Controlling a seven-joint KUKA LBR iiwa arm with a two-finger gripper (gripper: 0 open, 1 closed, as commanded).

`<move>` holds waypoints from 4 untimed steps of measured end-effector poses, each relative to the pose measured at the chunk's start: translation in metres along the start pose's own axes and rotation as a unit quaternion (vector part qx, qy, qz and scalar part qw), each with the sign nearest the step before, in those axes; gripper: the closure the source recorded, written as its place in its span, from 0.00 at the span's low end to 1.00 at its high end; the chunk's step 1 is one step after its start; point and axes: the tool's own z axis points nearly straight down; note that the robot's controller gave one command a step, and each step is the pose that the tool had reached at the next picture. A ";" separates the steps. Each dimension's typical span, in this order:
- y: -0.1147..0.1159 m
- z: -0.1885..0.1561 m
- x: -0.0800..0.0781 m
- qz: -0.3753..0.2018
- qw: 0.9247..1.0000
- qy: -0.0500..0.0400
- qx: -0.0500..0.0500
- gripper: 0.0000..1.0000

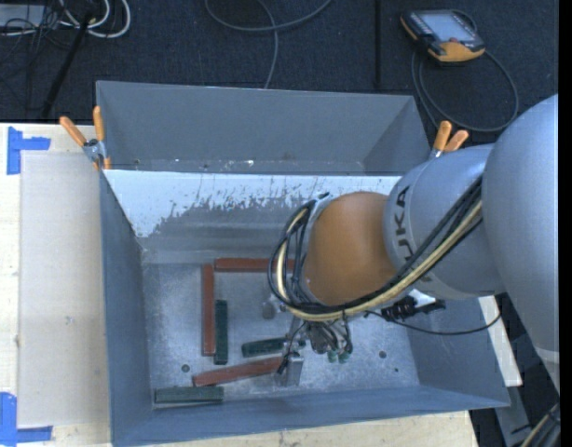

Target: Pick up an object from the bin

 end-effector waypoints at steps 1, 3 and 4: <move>-0.005 0.023 -0.020 -0.208 0.978 0.000 0.000 1.00; 0.018 -0.101 -0.015 -0.220 0.976 0.001 0.000 1.00; 0.018 -0.101 -0.015 -0.219 0.976 0.002 0.000 1.00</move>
Offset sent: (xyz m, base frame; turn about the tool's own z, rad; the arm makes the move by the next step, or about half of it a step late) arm 0.0000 0.0000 0.0000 0.0000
